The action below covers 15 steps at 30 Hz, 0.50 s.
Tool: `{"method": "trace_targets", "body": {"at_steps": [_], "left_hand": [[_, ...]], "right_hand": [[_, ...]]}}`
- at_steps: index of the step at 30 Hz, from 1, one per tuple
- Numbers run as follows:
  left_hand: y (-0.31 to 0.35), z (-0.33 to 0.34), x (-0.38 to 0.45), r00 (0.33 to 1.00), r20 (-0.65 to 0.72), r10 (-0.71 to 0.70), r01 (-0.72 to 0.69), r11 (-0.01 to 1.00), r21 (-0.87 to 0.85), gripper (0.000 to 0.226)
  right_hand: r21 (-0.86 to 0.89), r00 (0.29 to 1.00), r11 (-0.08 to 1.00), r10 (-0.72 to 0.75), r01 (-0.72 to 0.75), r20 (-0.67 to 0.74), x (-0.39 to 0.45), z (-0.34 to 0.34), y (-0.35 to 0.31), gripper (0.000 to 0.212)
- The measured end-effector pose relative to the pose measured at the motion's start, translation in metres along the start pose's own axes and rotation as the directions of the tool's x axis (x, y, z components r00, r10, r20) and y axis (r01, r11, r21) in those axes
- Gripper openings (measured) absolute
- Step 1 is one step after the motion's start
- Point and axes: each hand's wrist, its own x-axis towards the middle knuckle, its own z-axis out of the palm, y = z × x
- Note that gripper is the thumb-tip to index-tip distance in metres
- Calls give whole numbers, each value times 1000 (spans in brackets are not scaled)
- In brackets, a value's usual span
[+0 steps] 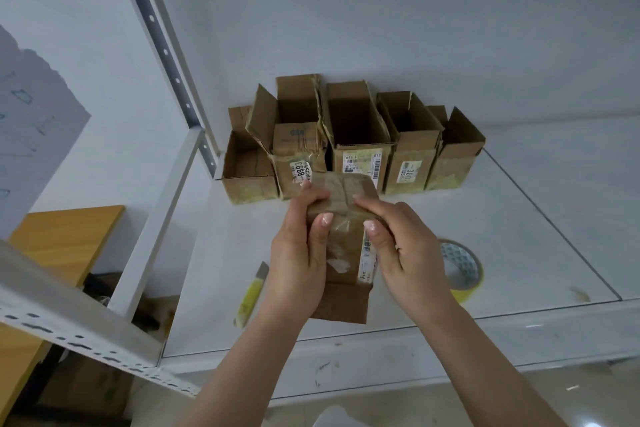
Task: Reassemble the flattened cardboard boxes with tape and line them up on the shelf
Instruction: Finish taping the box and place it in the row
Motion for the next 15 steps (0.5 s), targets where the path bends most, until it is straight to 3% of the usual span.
{"method": "trace_targets", "body": {"at_steps": [5, 8, 12, 15], "left_hand": [[-28, -14, -1, 982, 172, -85, 80, 996, 32, 26], [-34, -20, -5, 943, 236, -233, 192, 964, 182, 31], [-15, -6, -3, 861, 303, -409, 168, 790, 589, 104], [-11, 10, -1, 815, 311, -489, 61, 606, 793, 122]], "right_hand": [[-64, 984, 998, 35, -24, 176, -22, 7, 11, 54], [71, 948, 985, 127, -154, 293, -38, 14, 12, 58], [170, 937, 932, 285, -320, 202, -31, 11, 17, 57], [51, 954, 956, 284, -290, 98, -17, 0, 27, 37]]}}
